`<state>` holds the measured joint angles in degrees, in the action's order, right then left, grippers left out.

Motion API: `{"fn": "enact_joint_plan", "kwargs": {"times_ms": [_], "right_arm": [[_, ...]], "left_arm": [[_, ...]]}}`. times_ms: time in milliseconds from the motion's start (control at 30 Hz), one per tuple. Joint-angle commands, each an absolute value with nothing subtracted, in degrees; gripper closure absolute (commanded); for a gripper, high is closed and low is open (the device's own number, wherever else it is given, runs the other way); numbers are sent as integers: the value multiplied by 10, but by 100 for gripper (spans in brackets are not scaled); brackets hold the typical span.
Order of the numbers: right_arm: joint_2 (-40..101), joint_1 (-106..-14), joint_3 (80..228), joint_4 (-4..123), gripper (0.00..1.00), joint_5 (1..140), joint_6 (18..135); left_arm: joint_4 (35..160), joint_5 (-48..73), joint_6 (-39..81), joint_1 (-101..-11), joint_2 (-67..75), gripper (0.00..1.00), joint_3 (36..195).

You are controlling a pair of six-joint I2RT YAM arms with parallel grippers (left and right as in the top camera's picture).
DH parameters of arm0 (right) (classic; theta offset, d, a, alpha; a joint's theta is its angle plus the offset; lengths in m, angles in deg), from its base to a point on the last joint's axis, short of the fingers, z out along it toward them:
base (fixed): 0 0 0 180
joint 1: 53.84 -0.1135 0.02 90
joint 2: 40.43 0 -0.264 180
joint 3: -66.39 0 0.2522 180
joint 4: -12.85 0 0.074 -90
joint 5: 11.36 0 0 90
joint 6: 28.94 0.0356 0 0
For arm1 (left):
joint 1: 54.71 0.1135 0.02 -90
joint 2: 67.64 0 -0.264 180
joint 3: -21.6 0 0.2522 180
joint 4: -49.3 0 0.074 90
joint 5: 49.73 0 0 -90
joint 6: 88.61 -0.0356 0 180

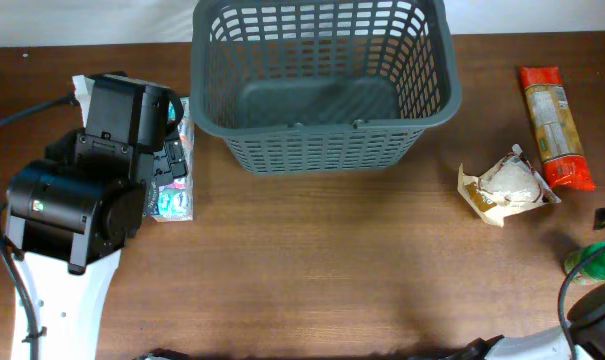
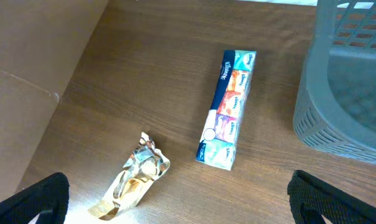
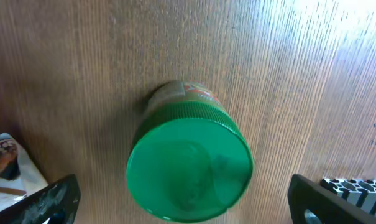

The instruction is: Pack container

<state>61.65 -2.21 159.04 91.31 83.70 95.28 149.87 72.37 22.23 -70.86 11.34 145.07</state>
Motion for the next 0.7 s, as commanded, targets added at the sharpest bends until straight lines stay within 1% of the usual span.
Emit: {"fn": "enact_joint_plan", "kwargs": {"times_ms": [0, 667], "right_arm": [[650, -25, 1588, 912, 1, 849, 949], [698, -25, 1588, 881, 1, 848, 930]], "left_arm": [[1497, 721, 226, -705, 115, 1, 1449], [1499, 711, 226, -705, 115, 1, 1449]]}}
